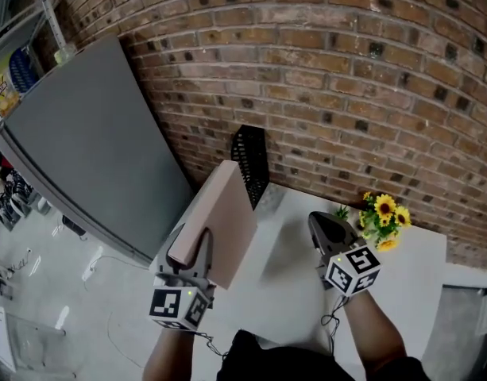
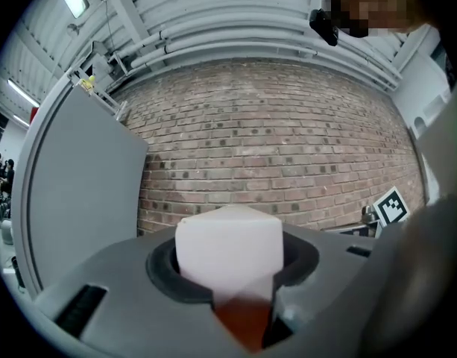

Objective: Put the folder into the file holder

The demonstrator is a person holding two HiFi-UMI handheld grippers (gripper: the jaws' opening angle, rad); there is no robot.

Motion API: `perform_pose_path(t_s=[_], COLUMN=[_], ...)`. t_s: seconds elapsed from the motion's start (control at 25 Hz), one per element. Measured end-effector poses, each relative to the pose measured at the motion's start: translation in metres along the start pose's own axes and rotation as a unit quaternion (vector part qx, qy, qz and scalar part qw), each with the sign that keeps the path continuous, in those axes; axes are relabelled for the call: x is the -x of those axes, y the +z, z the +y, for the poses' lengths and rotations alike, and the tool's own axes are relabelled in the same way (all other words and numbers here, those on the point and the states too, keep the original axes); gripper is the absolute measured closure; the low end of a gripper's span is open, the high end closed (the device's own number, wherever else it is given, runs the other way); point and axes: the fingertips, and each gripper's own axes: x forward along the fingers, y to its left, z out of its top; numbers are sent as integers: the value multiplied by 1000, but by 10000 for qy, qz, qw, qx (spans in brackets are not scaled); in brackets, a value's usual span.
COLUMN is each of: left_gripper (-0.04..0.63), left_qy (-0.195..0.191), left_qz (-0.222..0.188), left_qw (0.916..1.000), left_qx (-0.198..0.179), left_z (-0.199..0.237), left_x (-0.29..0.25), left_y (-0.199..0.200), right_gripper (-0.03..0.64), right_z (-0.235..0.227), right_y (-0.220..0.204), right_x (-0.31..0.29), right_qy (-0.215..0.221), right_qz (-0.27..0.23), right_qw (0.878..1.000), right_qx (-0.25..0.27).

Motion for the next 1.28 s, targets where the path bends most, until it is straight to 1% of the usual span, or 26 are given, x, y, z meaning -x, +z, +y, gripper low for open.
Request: perform_pose_path(t_s=[0.16, 0.4, 0.52, 0.6, 0.72, 0.76, 1.0, 1.28], left_gripper=[425, 425, 425, 425, 425, 425, 425, 425], left_qy=[-201, -421, -527, -585, -688, -715, -882, -980], left_qz=[-244, -310, -397, -517, -821, -866, -890, -888], left_qw=[9995, 9986, 9978, 9970, 9942, 9937, 9921, 9910], left_qx=[60, -80, -47, -11, -47, -54, 58, 229], left_z=[23, 54, 67, 74, 85, 88, 103, 110], left_x=[-29, -68, -89, -102, -123, -129, -166, -200], left_y=[22, 41, 47, 51, 58, 59, 57, 48], right_gripper=[614, 614, 614, 614, 614, 614, 614, 614], right_z=[-4, -5, -5, -6, -8, -9, -11, -13], right_y=[2, 0, -1, -2, -4, -6, -11, -15], right_x=[-15, -39, -49, -56, -64, -66, -79, -82], right_qy=[-259, -580, -740, -826, -960, -1013, -1305, -1605], right_qz=[-22, -16, 27, 30, 38, 47, 2, 28], right_qw=[9997, 9983, 9972, 9966, 9954, 9948, 9914, 9869], right_qx=[-32, -72, -45, -41, -36, -40, -111, -152])
